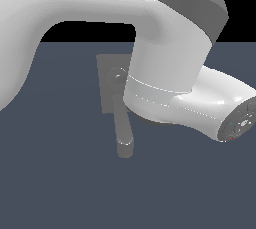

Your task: Turn on the faucet by rotating a designated handle.

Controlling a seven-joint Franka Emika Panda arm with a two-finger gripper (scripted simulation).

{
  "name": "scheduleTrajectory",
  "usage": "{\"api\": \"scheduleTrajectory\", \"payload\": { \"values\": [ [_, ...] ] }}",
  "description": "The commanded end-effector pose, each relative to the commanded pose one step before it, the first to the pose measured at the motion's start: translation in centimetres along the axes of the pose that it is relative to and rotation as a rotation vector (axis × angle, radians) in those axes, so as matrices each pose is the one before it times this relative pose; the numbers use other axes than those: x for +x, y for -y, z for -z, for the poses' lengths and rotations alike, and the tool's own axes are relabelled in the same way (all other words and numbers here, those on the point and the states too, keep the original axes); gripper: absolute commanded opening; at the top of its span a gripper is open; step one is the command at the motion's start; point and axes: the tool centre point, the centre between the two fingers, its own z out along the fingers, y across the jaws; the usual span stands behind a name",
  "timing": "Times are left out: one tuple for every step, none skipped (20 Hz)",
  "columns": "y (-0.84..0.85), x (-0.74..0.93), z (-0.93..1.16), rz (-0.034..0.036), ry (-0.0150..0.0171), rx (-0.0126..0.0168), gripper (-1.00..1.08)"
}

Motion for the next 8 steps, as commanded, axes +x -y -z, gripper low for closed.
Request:
{"api": "scheduleTrajectory", "payload": {
  "values": [
    [-0.141,1.939,-0.011,-0.00365,-0.02032,-0.00916,-1.00],
    [0.098,0.468,0.004,0.00033,-0.00266,-0.00068,-1.00],
    [0.099,0.468,0.004,0.00034,-0.00265,-0.00068,-1.00],
    [0.098,0.471,0.003,0.00036,-0.00269,-0.00070,-1.00],
    [0.098,0.476,0.001,0.00038,-0.00277,-0.00073,-1.00],
    [0.100,0.472,0.003,0.00038,-0.00269,-0.00071,-1.00],
    [0.099,0.476,0.000,0.00042,-0.00276,-0.00074,-1.00],
    [0.000,0.000,0.000,0.00000,0.00000,0.00000,-1.00]
  ]
}}
